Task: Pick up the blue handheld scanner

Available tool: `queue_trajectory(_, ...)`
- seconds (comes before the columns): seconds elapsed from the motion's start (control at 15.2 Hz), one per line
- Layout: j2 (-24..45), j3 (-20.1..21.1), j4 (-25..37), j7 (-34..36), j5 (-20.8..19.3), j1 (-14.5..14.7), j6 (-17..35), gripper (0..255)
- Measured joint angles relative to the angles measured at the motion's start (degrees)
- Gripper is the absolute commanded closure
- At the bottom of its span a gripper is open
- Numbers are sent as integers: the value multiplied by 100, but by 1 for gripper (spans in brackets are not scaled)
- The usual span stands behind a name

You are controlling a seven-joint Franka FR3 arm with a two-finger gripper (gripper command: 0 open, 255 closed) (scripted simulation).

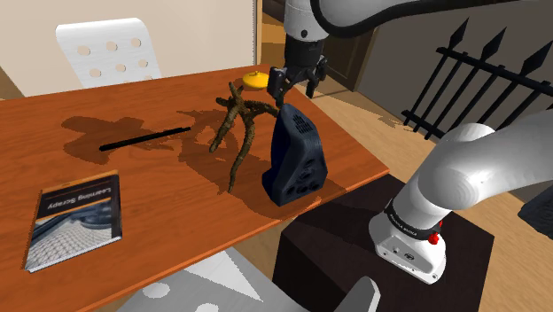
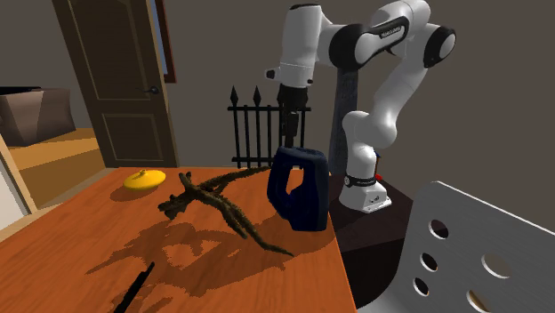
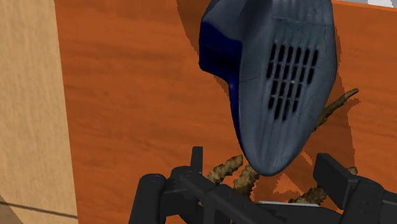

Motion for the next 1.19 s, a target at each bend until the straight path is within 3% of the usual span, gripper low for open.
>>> queue_trajectory(0.59, 340, 287, -419, 380, 81, -25, 690, 0)
queue_trajectory(0.66, 361, 302, -447, 392, 83, -25, 738, 255)
queue_trajectory(1.19, 391, 320, -446, 412, 79, -29, 792, 255)
